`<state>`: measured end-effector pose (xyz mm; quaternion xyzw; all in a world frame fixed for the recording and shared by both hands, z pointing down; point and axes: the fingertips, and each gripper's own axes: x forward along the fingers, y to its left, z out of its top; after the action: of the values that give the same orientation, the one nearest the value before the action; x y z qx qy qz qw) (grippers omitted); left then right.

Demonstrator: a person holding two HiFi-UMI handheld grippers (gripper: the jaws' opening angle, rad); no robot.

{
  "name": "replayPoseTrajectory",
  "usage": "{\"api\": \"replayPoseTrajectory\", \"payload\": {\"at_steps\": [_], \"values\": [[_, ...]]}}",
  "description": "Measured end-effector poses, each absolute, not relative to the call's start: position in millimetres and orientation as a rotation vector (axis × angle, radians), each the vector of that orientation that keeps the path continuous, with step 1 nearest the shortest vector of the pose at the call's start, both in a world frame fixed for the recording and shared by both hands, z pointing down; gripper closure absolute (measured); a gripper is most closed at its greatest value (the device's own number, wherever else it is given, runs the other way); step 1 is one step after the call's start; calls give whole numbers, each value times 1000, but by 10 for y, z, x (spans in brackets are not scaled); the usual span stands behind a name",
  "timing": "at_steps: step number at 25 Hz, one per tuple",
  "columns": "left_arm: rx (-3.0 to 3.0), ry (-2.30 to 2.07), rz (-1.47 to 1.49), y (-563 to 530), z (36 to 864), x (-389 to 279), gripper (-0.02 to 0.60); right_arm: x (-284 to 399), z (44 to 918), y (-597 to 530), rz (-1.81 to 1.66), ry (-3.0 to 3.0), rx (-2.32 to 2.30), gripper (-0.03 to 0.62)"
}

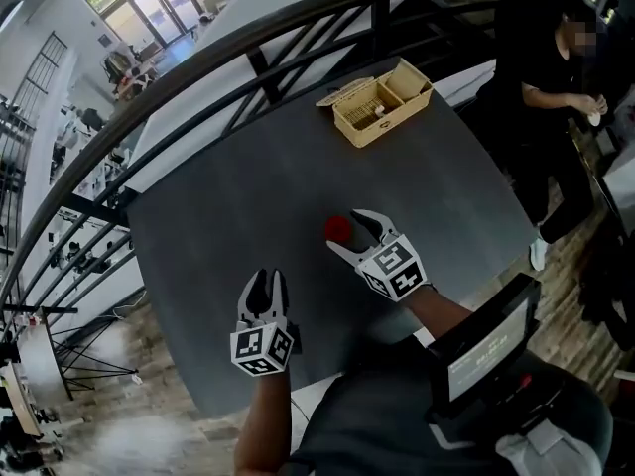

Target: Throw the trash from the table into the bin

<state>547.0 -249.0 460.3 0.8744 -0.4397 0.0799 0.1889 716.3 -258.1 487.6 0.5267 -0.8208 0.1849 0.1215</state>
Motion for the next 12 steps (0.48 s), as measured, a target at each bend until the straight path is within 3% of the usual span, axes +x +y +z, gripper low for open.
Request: {"api": "replayPoseTrajectory", "payload": {"at_steps": [12], "values": [[2351,-1215,403,-2570,5386,5500,472,7092,5889,-2777,644,-2251,1379,253]]}}
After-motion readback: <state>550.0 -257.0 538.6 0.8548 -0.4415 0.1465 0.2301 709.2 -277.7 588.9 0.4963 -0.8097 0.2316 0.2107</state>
